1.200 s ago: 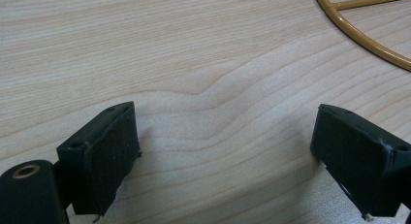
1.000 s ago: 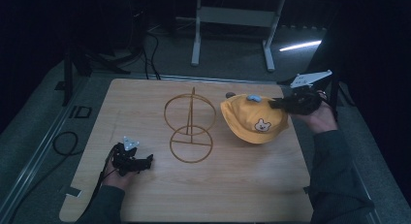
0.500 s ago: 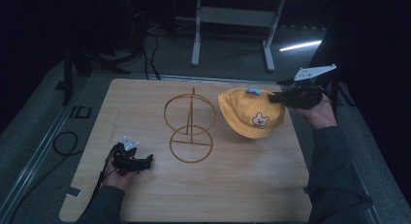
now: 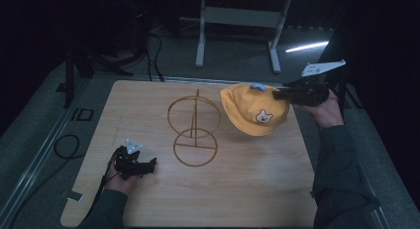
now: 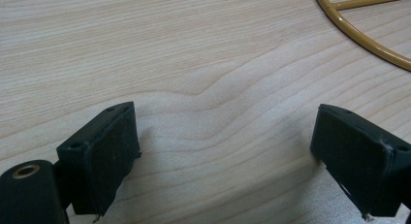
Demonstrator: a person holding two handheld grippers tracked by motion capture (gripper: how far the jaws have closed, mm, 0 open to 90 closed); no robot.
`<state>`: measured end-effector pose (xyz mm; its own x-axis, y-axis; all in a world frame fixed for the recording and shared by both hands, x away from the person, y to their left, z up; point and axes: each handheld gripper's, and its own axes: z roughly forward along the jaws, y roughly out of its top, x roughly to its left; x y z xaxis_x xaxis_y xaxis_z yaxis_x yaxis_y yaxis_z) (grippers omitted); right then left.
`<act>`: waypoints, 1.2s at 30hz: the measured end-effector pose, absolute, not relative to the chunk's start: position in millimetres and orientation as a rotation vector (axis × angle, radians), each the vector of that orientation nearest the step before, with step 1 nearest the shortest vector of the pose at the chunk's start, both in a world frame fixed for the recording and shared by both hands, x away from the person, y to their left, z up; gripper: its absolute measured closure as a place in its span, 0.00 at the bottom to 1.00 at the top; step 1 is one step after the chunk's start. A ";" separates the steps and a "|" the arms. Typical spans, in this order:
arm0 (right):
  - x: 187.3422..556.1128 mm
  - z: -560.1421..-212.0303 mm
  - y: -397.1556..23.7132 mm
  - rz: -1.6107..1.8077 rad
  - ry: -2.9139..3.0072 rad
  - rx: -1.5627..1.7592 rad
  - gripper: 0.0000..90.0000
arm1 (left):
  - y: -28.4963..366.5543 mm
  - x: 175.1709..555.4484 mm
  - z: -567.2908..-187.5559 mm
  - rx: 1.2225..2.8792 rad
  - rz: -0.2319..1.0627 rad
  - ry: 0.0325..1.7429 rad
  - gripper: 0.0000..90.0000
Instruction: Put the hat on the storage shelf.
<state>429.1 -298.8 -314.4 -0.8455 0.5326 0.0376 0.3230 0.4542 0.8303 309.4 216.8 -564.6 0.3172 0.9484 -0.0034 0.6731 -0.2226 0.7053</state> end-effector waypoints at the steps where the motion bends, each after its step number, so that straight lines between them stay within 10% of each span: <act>1: 429.6 -313.6 -298.3 1.347 2.476 0.741 0.94 | 216.8 309.5 -564.5 1.981 0.584 1.427 0.11; 36: 430.3 -283.4 -272.3 1.427 2.475 0.640 0.94 | 216.7 309.7 -564.4 1.984 0.583 1.423 0.11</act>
